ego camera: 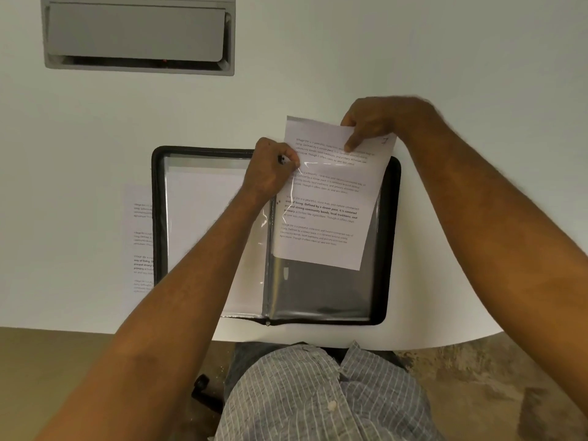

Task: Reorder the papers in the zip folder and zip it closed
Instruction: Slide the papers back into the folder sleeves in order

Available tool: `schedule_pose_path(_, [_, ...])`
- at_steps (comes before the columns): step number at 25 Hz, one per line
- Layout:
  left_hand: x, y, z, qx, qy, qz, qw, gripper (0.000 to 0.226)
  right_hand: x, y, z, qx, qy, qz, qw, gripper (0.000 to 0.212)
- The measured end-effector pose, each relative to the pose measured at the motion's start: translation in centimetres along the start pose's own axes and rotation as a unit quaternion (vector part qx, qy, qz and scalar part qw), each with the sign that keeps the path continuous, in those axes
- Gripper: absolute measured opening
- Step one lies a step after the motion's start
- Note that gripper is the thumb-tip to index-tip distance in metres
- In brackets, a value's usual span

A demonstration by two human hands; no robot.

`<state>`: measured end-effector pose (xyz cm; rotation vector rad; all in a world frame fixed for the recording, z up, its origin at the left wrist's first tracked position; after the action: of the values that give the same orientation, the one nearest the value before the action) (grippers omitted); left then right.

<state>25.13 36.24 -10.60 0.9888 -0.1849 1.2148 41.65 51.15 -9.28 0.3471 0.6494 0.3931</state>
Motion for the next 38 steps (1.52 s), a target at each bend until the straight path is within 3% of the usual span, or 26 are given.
schedule_pose_path(4, [0.5,0.1,0.3,0.012,-0.014,0.011,1.0,0.027,-0.7,1.0,-0.4,-0.003,0.009,0.036,0.999,0.037])
schedule_pose_path(9, [0.0,0.1,0.3,0.016,0.014,0.007,1.0,0.021,-1.8,0.2,-1.9,-0.013,0.016,0.059,0.998,0.039])
schedule_pose_path(14, [0.1,0.2,0.7,0.025,0.014,-0.01,1.0,0.005,-0.9,-3.0,-2.1,-0.091,-0.009,0.031,0.995,0.036])
schedule_pose_path(17, [0.0,0.3,0.9,0.022,0.007,-0.002,1.0,0.006,-0.9,-4.2,-1.8,-0.115,-0.021,0.022,0.993,0.034])
schedule_pose_path(22, [-0.1,0.4,0.5,0.025,-0.005,0.012,1.0,0.01,-2.0,-1.4,-1.5,0.037,0.028,-0.013,0.999,0.017])
schedule_pose_path(26, [-0.2,0.4,0.4,0.032,-0.015,0.029,0.999,0.017,-2.6,-3.0,-1.4,0.002,0.051,-0.011,0.999,0.008])
schedule_pose_path(29, [-0.5,0.4,0.3,0.025,-0.013,0.036,0.999,0.015,-1.9,-2.0,-1.0,0.044,0.04,-0.051,0.997,0.018])
schedule_pose_path(33, [-0.7,0.5,0.2,0.02,-0.006,0.039,0.999,0.013,-1.2,-4.1,-0.6,-0.023,0.022,-0.043,0.999,0.026])
schedule_pose_path(38, [0.3,0.6,0.6,0.011,-0.026,0.042,0.999,0.008,-1.5,-0.8,0.0,0.014,0.022,-0.01,1.0,0.033])
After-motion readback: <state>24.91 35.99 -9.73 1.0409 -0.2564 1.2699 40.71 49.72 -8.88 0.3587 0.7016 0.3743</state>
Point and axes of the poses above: each hand's wrist, its own z-axis away from the middle knuckle, its own y-axis out of the back of the hand, x = y × z, the point moved 9 cm from there along -z, towards the middle knuckle, and after that the axes turned 13 degrees about y, right-handed, at the moved point
